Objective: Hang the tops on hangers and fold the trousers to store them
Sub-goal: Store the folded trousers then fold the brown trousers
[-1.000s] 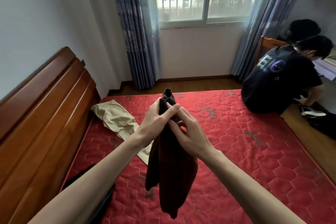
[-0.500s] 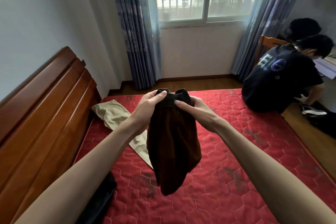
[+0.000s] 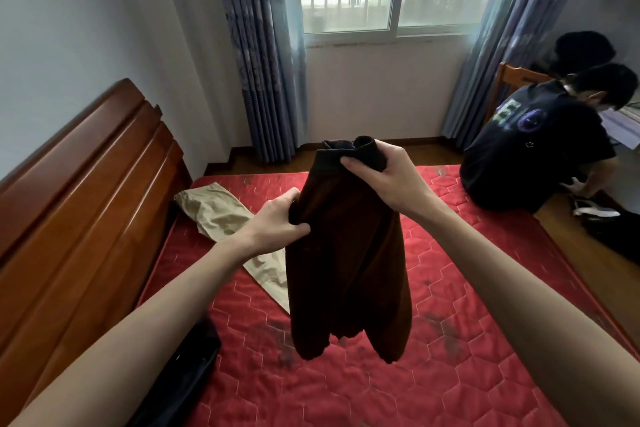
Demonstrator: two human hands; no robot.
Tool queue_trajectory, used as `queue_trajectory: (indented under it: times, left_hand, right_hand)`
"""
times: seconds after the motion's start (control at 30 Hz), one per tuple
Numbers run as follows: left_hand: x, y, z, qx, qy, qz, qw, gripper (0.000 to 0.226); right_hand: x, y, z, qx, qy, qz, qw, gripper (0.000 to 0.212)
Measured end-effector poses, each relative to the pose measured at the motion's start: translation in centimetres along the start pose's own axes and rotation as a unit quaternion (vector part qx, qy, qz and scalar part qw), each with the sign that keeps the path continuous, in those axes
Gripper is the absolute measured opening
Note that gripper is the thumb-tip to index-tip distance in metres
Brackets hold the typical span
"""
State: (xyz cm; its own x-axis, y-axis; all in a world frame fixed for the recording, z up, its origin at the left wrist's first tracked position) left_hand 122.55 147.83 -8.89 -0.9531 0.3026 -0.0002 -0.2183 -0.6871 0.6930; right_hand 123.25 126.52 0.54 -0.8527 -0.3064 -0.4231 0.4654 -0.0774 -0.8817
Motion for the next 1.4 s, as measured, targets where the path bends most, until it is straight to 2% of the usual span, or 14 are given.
queue_trajectory:
  times: [0.17, 0.27, 0.4, 0.5, 0.57, 0.63, 0.67, 0.73, 0.83, 0.93, 1.03, 1.2, 1.27, 1.4]
  left_hand:
    - [-0.2, 1.2, -2.3, 0.010, -0.050, -0.027, 0.998, 0.032]
    - [-0.4, 2.0, -2.9, 0.034, -0.011, -0.029, 0.999, 0.032]
    - [-0.8, 3.6, -2.1, 0.030, 0.074, -0.069, 0.994, 0.027]
    - [-1.3, 4.5, -1.8, 0.085, 0.111, -0.083, 0.987, 0.021]
    - [-1.2, 4.7, -2.7, 0.113, 0.076, -0.102, 0.985, 0.014]
    - [-0.7, 4.2, -4.6, 0.078, 0.023, -0.106, 0.991, 0.032]
    - [-0.5, 3.7, -5.5, 0.049, 0.011, -0.099, 0.994, 0.036]
    - [-0.7, 2.3, -6.3, 0.017, 0.023, -0.067, 0.997, 0.023]
    - [-1.7, 0.1, -5.4, 0.034, 0.032, 0.006, 0.999, 0.014]
    - [-2.3, -0.7, -4.6, 0.123, -0.004, 0.020, 0.992, 0.026]
    - [-2.6, -1.0, -4.5, 0.126, -0.027, 0.026, 0.991, 0.029]
    - [-1.5, -1.5, -7.4, 0.150, -0.071, 0.050, 0.985, 0.036]
    - [-0.9, -1.0, -8.4, 0.180, -0.059, 0.040, 0.981, 0.041]
    - [0.3, 2.6, -7.1, 0.215, 0.074, -0.068, 0.971, 0.024]
  right_hand:
    - [0.7, 0.4, 1.6, -0.014, 0.010, -0.017, 1.000, 0.010]
    - [1.0, 0.4, 3.2, 0.049, 0.022, -0.006, 0.999, 0.008]
    - [1.1, -0.3, 6.4, 0.216, 0.075, 0.016, 0.973, 0.026]
    - [0.8, -1.4, 7.5, 0.184, 0.097, 0.027, 0.978, 0.022]
    - [0.5, -2.3, 7.8, 0.132, 0.109, 0.033, 0.985, 0.017]
    - [0.2, -3.0, 8.4, 0.081, 0.119, 0.033, 0.989, 0.015]
    - [0.1, -3.3, 8.7, 0.069, 0.123, 0.034, 0.989, 0.016]
    - [0.0, -3.6, 9.1, 0.070, 0.118, 0.033, 0.990, 0.016]
    - [0.4, -3.0, 9.5, 0.084, 0.101, 0.007, 0.991, 0.015]
    - [1.0, -1.7, 10.3, 0.078, 0.089, -0.054, 0.992, 0.022]
    - [1.4, -1.1, 10.9, 0.060, 0.055, -0.096, 0.992, 0.028]
    - [1.2, -1.6, 10.0, 0.030, 0.034, -0.066, 0.997, 0.020]
    - [1.0, -1.7, 9.6, 0.023, 0.027, -0.056, 0.998, 0.019]
    - [0.9, -2.2, 9.3, 0.025, -0.010, -0.053, 0.998, 0.014]
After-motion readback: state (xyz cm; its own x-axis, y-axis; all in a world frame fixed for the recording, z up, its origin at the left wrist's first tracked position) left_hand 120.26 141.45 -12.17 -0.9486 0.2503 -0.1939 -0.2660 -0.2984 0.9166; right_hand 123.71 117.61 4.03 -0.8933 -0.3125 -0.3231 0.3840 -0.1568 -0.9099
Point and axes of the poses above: each hand's wrist, its own x-axis away from the middle knuckle, its own z-axis out of the back of the hand, y = z × x, the point moved 6 cm from there along -x, towards the middle knuckle, and after that the axes turned 7 degrees about -x, right-handed, at the moved point
